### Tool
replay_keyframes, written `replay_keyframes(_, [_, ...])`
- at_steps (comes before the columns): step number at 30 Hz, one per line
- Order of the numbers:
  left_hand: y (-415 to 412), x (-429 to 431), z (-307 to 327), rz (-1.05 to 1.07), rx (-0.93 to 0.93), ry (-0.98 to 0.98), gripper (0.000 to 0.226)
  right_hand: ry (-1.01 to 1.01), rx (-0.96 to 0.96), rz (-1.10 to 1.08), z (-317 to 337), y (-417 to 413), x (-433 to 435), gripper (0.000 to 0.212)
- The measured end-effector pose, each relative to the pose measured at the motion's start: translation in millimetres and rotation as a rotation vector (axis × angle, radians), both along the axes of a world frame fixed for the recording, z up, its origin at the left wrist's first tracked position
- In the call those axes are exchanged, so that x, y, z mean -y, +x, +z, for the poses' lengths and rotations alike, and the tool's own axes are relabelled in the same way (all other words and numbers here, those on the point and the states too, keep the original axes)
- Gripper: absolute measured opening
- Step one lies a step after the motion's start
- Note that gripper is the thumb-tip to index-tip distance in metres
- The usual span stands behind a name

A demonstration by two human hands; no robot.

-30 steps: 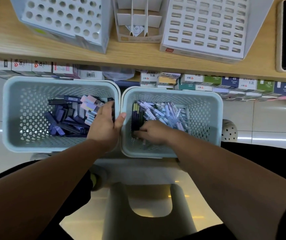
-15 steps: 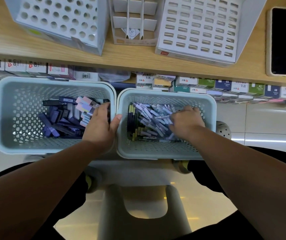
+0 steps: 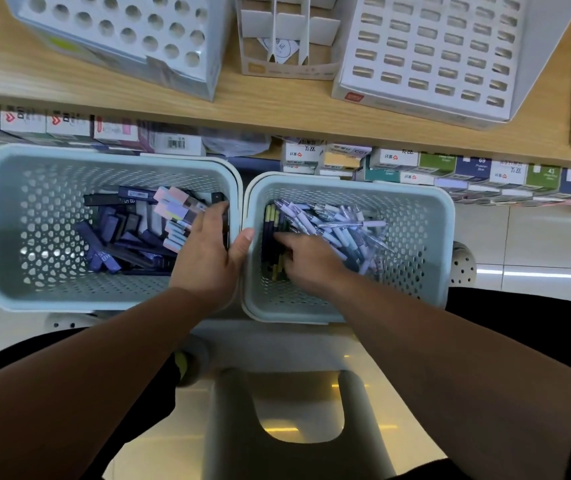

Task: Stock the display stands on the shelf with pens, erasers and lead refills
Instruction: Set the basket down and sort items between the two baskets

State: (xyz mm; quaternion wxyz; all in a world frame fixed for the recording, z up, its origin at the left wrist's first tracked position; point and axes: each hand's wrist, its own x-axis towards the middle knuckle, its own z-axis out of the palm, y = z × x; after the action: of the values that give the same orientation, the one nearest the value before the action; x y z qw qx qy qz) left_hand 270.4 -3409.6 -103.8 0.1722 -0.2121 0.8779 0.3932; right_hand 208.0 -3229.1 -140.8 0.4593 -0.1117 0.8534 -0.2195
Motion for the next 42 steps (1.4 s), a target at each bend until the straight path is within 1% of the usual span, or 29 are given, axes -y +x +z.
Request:
replay_keyframes(4, [0,-1,-1,0.007,-0.009,-0.007,0.062,-0.014,-0.052,0.0,-3,12,-15,0.06])
replay_keyframes(6, [1,-1,-2,0.007,-0.015,-0.009,0.061,-0.022,-0.097,0.001,-1,14,-23,0.056])
replay_keyframes(9, [1,-1,-2,0.015,-0.008,-0.005,0.062,-0.025,-0.236,-0.003,4,14,-30,0.046])
replay_keyframes(12, [1,-1,-1,0.017,-0.009,-0.005,0.063,0.064,-0.307,-0.071,7,0,-35,0.037])
replay_keyframes(14, [1,-2,0,0.019,-0.007,-0.006,0.063,0.084,-0.246,-0.132,8,-11,-37,0.035])
replay_keyframes(16, [1,-2,0,0.015,-0.008,-0.012,0.063,0.08,-0.114,-0.158,9,-15,-37,0.033])
replay_keyframes(18, [1,-2,0,0.011,-0.011,-0.011,0.063,0.084,0.018,-0.176,6,-10,-33,0.036])
replay_keyframes(20, [2,-2,-1,0.014,-0.011,-0.004,0.063,0.071,0.113,-0.281,3,-2,-29,0.042])
replay_keyframes(23, [1,-1,-3,0.02,-0.011,-0.01,0.064,0.058,0.126,-0.492,-4,5,-24,0.045])
replay_keyframes(27, [0,-2,-1,0.016,-0.008,-0.031,0.064,0.051,0.131,-0.829,-12,14,-17,0.04])
replay_keyframes(31, [0,-4,-1,0.003,-0.017,-0.037,0.065,0.054,0.143,-1.025,-17,16,-8,0.039])
replay_keyframes(35, [0,-3,-1,-0.019,-0.032,-0.046,0.065,-0.027,0.205,-1.253,-17,16,8,0.032])
replay_keyframes(38, [0,-3,-1,-0.035,-0.038,-0.044,0.067,-0.033,0.232,-1.299,-24,17,7,0.028])
replay_keyframes(42, [1,-2,-2,-0.034,-0.04,-0.033,0.067,-0.066,0.31,-1.368,-30,19,-6,0.031])
